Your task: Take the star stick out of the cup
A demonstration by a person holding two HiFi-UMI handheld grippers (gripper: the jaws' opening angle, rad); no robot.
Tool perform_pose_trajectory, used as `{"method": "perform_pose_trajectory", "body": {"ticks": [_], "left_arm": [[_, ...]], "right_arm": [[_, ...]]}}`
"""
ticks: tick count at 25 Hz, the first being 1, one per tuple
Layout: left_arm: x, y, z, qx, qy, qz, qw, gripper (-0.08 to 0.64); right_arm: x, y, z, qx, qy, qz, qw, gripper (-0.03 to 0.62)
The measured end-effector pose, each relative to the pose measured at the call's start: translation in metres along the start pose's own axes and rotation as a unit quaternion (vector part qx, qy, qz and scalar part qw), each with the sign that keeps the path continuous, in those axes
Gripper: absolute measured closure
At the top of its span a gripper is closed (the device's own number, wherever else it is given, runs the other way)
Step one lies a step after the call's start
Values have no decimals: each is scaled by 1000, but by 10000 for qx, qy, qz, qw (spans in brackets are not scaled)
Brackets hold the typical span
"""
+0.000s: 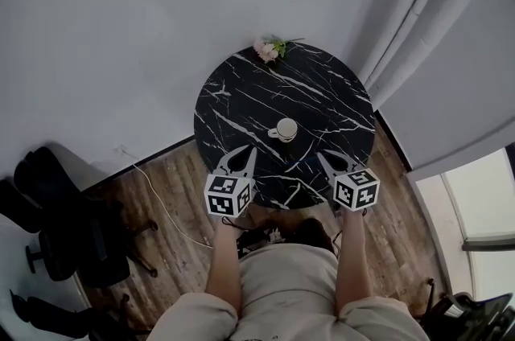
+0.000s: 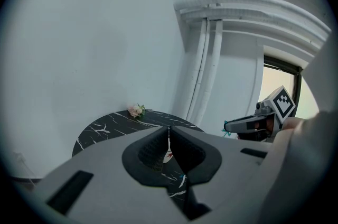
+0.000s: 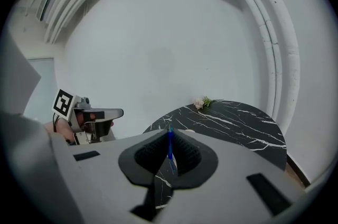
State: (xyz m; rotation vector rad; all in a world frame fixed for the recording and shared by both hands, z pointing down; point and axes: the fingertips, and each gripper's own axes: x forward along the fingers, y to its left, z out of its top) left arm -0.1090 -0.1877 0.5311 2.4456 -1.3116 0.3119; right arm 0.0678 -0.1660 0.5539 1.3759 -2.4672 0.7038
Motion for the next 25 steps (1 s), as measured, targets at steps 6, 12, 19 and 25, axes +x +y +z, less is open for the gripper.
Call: {"method": "perform_pose_trajectory", "body": {"ticks": [6, 12, 19, 25], "left_arm": [[-9, 8, 1, -44, -46, 121, 9999, 535], [-11, 11, 3, -27, -54, 152, 9999, 535], [-8, 6, 7, 12, -90, 112, 9999, 535], [-3, -3, 12, 31, -123, 53, 9999, 535]], "right_arm": [[3, 6, 2, -40, -3, 106, 9999, 548], [8, 10, 5, -115, 14, 171, 9998, 548], [1, 4, 11, -154, -49, 111, 9998, 548], [-8, -2, 14, -145, -106, 51, 9998, 548]]}}
